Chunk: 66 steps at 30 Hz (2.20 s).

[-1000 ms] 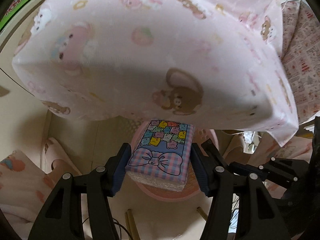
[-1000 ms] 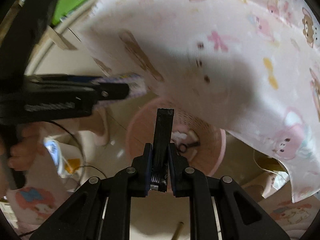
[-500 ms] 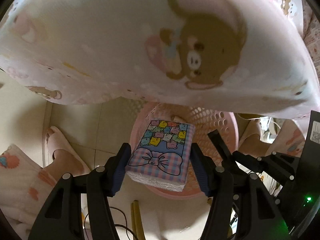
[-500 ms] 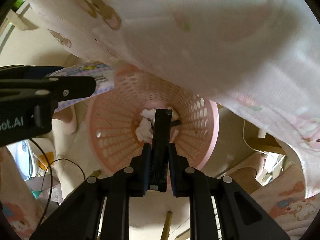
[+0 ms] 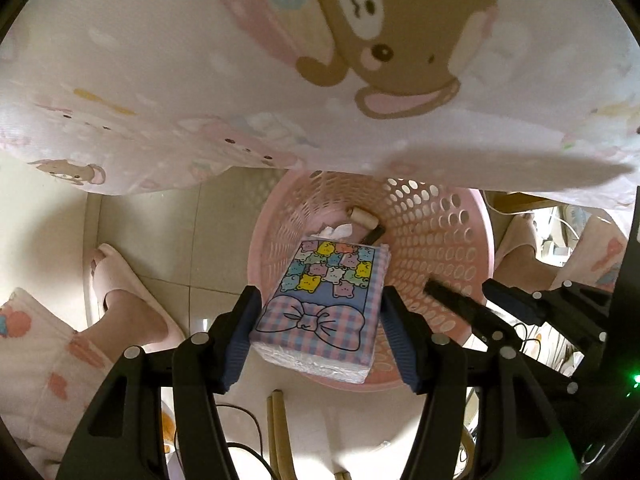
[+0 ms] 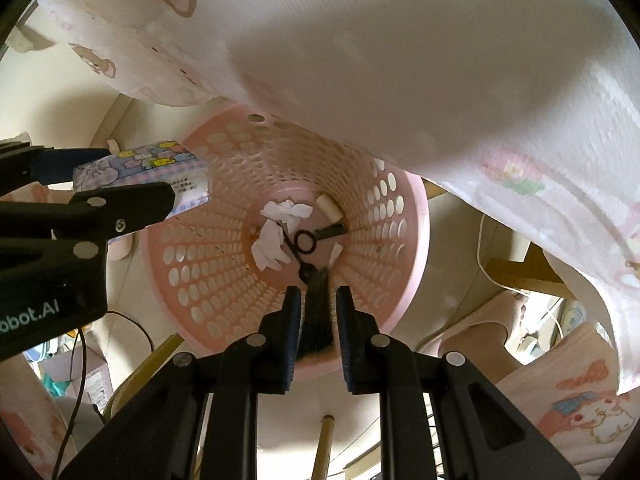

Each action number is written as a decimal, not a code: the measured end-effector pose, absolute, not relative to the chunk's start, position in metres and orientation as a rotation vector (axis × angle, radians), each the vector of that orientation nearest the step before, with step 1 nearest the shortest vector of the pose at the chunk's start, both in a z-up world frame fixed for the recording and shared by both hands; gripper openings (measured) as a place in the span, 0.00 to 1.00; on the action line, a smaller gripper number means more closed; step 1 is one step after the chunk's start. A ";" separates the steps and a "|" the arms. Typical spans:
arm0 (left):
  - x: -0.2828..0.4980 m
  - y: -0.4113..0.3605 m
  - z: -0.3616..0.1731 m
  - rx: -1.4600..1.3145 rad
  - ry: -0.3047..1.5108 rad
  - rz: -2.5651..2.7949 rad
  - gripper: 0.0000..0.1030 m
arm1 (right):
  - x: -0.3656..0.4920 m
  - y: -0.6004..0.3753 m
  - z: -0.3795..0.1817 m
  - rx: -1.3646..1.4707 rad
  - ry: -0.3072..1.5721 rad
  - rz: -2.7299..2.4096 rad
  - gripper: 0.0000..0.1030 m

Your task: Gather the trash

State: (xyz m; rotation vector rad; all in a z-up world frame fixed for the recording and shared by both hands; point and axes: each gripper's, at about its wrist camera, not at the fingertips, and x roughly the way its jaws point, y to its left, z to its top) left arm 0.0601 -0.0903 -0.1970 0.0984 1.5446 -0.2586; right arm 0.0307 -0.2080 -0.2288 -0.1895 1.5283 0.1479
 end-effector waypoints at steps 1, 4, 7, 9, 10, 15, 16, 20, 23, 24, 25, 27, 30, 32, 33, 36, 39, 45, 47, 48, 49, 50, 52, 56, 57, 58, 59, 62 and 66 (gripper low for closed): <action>0.061 -0.090 -0.198 0.097 1.548 -0.259 0.58 | 0.030 -0.207 -0.227 -0.185 1.530 0.146 0.18; 0.062 -0.090 -0.199 0.094 1.552 -0.252 0.58 | 0.030 -0.211 -0.228 -0.172 1.534 0.142 0.18; 0.063 -0.090 -0.198 0.095 1.552 -0.248 0.58 | 0.031 -0.212 -0.228 -0.170 1.537 0.139 0.21; 0.063 -0.089 -0.197 0.094 1.548 -0.241 0.60 | 0.031 -0.213 -0.227 -0.167 1.535 0.136 0.26; 0.063 -0.088 -0.195 0.093 1.542 -0.238 0.60 | 0.031 -0.213 -0.226 -0.166 1.533 0.136 0.27; 0.066 -0.082 -0.180 0.087 1.491 -0.222 0.65 | 0.031 -0.212 -0.216 -0.154 1.516 0.141 0.28; 0.066 -0.081 -0.176 0.088 1.478 -0.217 0.65 | 0.031 -0.212 -0.212 -0.146 1.509 0.142 0.28; 0.065 -0.074 -0.159 0.088 1.420 -0.204 0.66 | 0.029 -0.215 -0.195 -0.117 1.468 0.148 0.30; 0.064 -0.070 -0.141 0.084 1.361 -0.200 0.66 | 0.028 -0.217 -0.182 -0.104 1.434 0.150 0.42; 0.064 -0.068 -0.135 0.087 1.338 -0.199 0.66 | 0.026 -0.218 -0.174 -0.100 1.410 0.149 0.43; 0.063 -0.067 -0.129 0.091 1.317 -0.199 0.66 | 0.025 -0.218 -0.166 -0.095 1.384 0.152 0.43; 0.060 -0.064 -0.113 0.108 1.254 -0.193 0.67 | 0.022 -0.219 -0.150 -0.088 1.339 0.153 0.43; 0.056 -0.061 -0.092 0.130 1.161 -0.173 0.70 | 0.016 -0.219 -0.128 -0.089 1.263 0.159 0.45; 0.054 -0.062 -0.080 0.176 1.093 -0.161 0.70 | 0.011 -0.218 -0.115 -0.096 1.213 0.176 0.53; 0.052 -0.064 -0.075 0.199 1.065 -0.159 0.70 | 0.010 -0.217 -0.111 -0.100 1.201 0.181 0.54; 0.047 -0.064 -0.057 0.191 0.986 -0.147 0.71 | 0.005 -0.219 -0.099 -0.088 1.155 0.173 0.54; 0.045 -0.059 -0.046 0.146 0.953 -0.158 0.74 | 0.000 -0.222 -0.082 -0.101 1.077 0.146 0.54; 0.039 -0.047 -0.026 0.091 0.859 -0.129 0.80 | -0.007 -0.228 -0.053 -0.093 0.921 0.094 0.68; 0.035 -0.049 -0.020 0.098 0.823 -0.119 0.83 | -0.004 -0.233 -0.046 -0.066 0.895 0.084 0.70; 0.034 -0.049 -0.016 0.103 0.802 -0.116 0.85 | -0.004 -0.235 -0.044 -0.059 0.887 0.082 0.70; 0.033 -0.049 -0.013 0.108 0.783 -0.114 0.86 | -0.004 -0.236 -0.042 -0.054 0.878 0.076 0.70; 0.032 -0.048 -0.010 0.109 0.764 -0.112 0.90 | -0.004 -0.238 -0.040 -0.055 0.872 0.074 0.70; 0.030 -0.047 -0.006 0.106 0.733 -0.118 0.94 | -0.004 -0.238 -0.036 -0.068 0.854 0.060 0.70; 0.024 -0.047 0.001 0.118 0.692 -0.109 0.99 | -0.007 -0.237 -0.034 -0.079 0.829 0.044 0.71; 0.024 -0.048 0.001 0.129 0.689 -0.106 0.99 | -0.007 -0.237 -0.033 -0.076 0.823 0.043 0.71; 0.024 -0.049 0.000 0.135 0.691 -0.105 0.99 | -0.007 -0.236 -0.032 -0.073 0.817 0.042 0.73; 0.024 -0.049 0.000 0.142 0.695 -0.109 0.99 | -0.008 -0.236 -0.031 -0.072 0.812 0.040 0.74; 0.023 -0.049 -0.003 0.143 0.702 -0.107 0.99 | -0.007 -0.235 -0.030 -0.081 0.799 0.030 0.75; 0.023 -0.049 -0.004 0.144 0.702 -0.107 0.99 | -0.006 -0.239 -0.028 -0.060 0.792 0.024 0.75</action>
